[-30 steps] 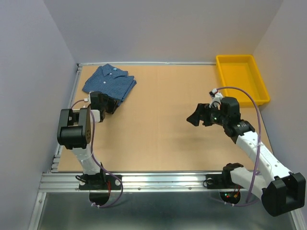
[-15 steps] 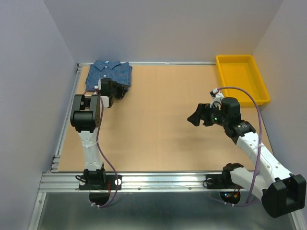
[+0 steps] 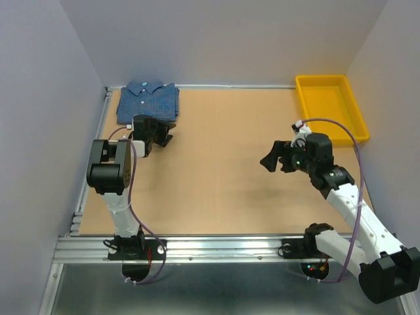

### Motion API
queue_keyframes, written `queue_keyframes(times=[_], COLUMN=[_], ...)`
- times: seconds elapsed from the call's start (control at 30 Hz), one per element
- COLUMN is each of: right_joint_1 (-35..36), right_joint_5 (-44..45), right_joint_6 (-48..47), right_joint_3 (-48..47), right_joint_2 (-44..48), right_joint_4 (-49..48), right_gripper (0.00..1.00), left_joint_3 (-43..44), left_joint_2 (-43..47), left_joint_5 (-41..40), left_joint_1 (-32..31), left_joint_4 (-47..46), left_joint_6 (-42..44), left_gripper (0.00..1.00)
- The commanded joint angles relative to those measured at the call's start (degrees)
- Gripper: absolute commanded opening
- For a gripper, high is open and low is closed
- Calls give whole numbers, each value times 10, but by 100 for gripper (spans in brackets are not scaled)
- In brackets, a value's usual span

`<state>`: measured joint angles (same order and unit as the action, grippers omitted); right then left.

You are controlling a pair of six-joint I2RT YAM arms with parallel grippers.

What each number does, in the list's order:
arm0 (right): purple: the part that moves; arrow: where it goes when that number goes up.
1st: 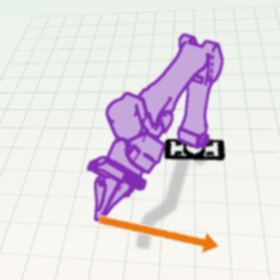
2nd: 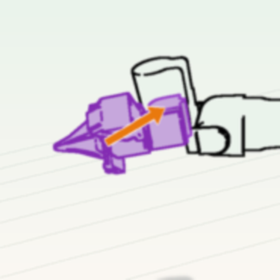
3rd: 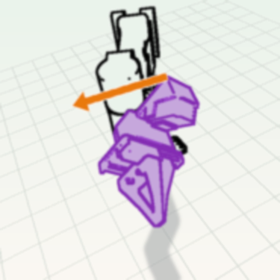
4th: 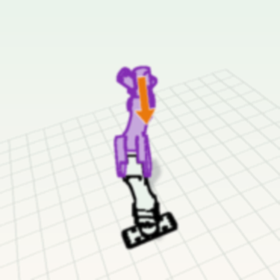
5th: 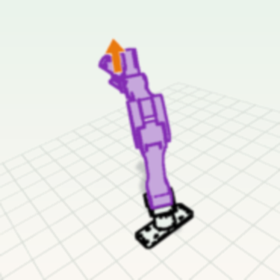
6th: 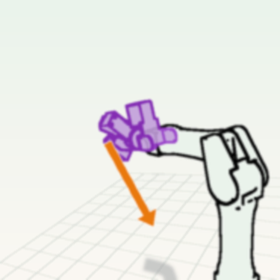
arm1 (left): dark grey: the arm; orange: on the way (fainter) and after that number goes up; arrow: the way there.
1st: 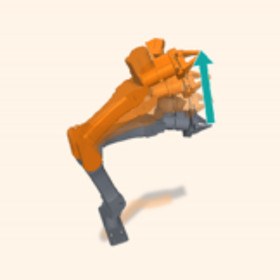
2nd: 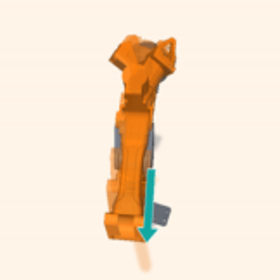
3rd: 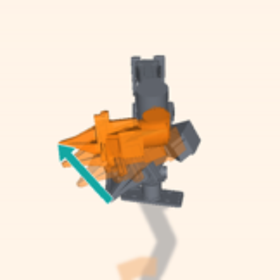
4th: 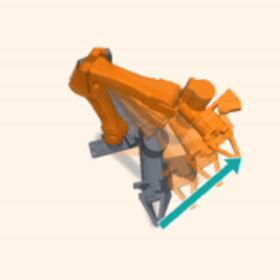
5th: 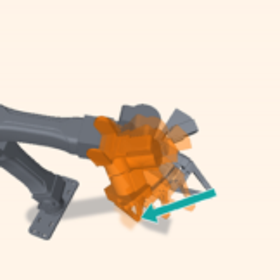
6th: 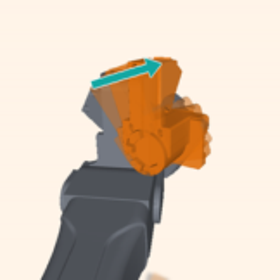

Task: Fold and stack the long sleeve shirts
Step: Neatly place the folded shirt to the corner

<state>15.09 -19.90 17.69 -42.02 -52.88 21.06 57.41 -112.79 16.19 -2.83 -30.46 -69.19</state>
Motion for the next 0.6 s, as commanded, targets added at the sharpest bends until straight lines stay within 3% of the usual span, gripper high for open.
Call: queue_keyframes(times=[0.0, 0.13, 0.17, 0.2, 0.3, 0.4, 0.5, 0.57], right_joint_1=[5, 5, 5, 5, 5, 5, 5, 5], right_joint_5=[69, 126, 140, 171, 241, 307, 351, 371], right_joint_6=[-11, -10, -8, -6, 1, 10, 15, 13], right_joint_3=[-69, -102, -110, -125, -144, -175, -189, -200], right_joint_2=[36, 61, 75, 85, 122, 162, 196, 233], right_joint_4=[28, 72, 81, 99, 129, 157, 179, 192], right_gripper=[96, 100, 100, 100, 100, 100, 100, 100], left_joint_3=[-68, -108, -105, -86, -35, 71, 111, 135], left_joint_2=[172, 323, 399, 438, 585, 702, 804, 880], left_joint_5=[15, 4, -13, -33, -120, -216, -287, -322], left_joint_1=[-2, -2, -2, 0, 5, 5, 5, 5], left_joint_4=[78, 234, 273, 361, 510, 627, 703, 734], left_joint_6=[92, 245, 273, 300, 397, 440, 442, 443], left_gripper=[68, 70, 70, 70, 74, 75, 76, 83])
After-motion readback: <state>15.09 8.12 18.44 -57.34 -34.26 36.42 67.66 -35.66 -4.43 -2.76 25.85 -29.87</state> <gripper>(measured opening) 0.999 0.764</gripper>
